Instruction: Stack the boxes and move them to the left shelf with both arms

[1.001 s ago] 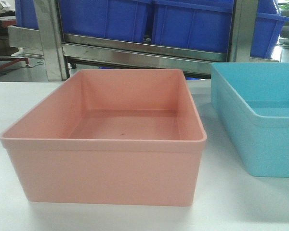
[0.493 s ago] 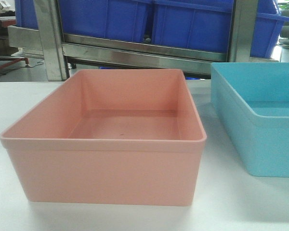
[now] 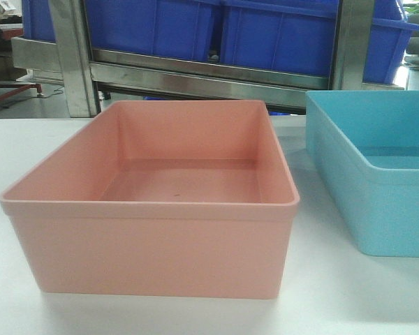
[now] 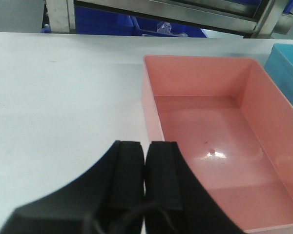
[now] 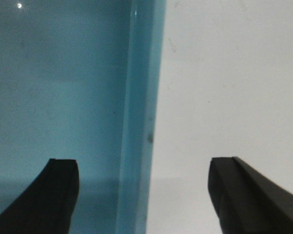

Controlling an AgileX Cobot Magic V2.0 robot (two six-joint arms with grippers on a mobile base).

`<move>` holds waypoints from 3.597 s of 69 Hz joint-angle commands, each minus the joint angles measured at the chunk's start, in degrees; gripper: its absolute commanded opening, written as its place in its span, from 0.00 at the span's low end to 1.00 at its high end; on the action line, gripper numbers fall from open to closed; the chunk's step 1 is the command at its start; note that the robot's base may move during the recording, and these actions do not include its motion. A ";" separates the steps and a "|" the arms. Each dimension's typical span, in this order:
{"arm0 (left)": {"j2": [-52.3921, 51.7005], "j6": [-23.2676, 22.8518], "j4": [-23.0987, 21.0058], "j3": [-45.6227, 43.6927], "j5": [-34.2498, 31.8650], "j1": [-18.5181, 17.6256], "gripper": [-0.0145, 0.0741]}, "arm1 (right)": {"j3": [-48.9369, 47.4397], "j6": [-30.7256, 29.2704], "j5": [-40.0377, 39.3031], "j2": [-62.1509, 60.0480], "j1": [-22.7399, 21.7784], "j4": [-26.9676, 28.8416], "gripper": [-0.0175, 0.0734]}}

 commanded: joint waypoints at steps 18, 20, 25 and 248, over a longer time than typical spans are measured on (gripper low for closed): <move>-0.15 0.10 -0.09 -1.59 -4.74 -0.28 0.15 | -1.98 -0.68 -2.23 -1.96 -0.36 -0.19 0.24; -0.15 0.10 -0.09 -1.59 -4.74 -0.28 0.15 | -1.98 -0.68 -2.17 -1.96 -0.36 -0.19 0.26; -0.15 0.10 -0.09 -1.59 -4.74 -0.28 0.15 | -2.04 -0.43 -1.64 -2.09 -0.44 -0.19 0.25; 0.48 0.10 -0.40 -1.59 -4.06 -0.28 0.21 | -2.01 56.42 -7.43 -9.34 46.97 -8.21 0.62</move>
